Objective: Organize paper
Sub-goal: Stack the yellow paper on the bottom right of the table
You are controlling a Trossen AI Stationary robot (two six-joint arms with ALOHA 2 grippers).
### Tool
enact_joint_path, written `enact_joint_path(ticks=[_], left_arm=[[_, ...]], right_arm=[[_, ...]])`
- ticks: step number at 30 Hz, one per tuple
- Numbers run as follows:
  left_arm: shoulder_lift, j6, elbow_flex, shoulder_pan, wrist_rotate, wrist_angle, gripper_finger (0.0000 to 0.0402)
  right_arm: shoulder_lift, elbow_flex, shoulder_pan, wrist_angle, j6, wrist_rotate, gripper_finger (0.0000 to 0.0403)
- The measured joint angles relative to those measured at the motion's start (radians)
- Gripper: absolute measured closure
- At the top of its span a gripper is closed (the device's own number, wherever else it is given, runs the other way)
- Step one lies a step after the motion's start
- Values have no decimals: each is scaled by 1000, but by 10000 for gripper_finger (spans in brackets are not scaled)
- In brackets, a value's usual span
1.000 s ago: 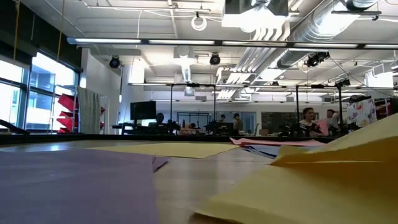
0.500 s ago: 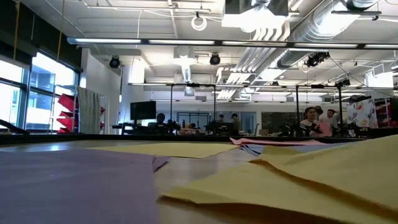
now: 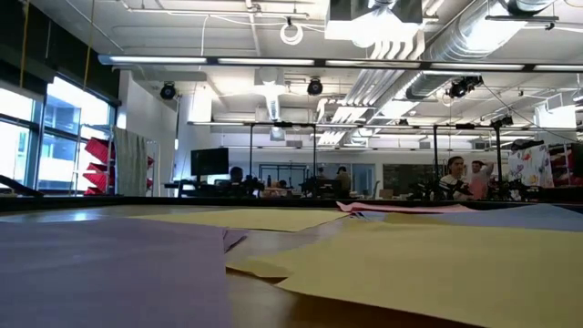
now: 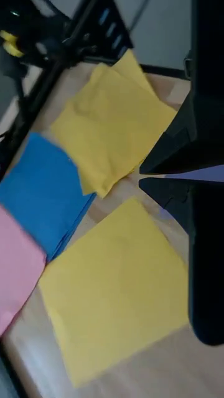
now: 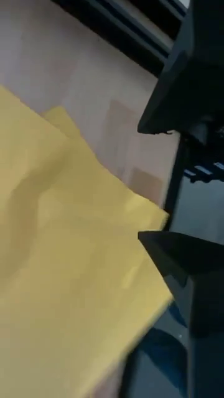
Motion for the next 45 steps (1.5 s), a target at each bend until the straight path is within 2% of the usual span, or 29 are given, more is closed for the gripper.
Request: enact_joint_path(ticks=[2, 7, 10, 14, 17, 23, 28, 32, 36, 41, 45], left_arm=[[47, 92, 0, 54, 74, 86, 402], [193, 310, 0, 186, 294, 263, 402], [289, 374, 0, 237, 443, 289, 402], [395, 453, 0, 244, 627, 342, 402], [456, 469, 0, 230, 738, 430, 402], [596, 407, 0, 230, 736, 475, 402], [656, 351, 0, 229, 692, 474, 402], [680, 323, 0, 229, 660, 487, 402], [715, 322, 0, 230, 659, 570, 402], [758, 266, 1, 233, 674, 623, 402], [772, 226, 3, 232, 681, 651, 402]], right_arm=[[-13, 2, 18, -13, 27, -12, 150], [-19, -1, 51, -51, 92, -118, 173], [-20, -41, 53, -74, 85, -116, 194], [-28, -134, 21, -107, 88, -71, 227], [-35, -210, -24, -7, 30, 2, 252], [-35, -347, -89, 390, -235, 121, 273], [-31, -341, -55, 619, -474, 180, 273], [6, -309, 21, 639, -437, 210, 275], [90, -281, 72, 655, -417, 254, 275], [189, -255, 76, 678, -375, 252, 275], [224, -250, 52, 716, -270, 253, 275]])
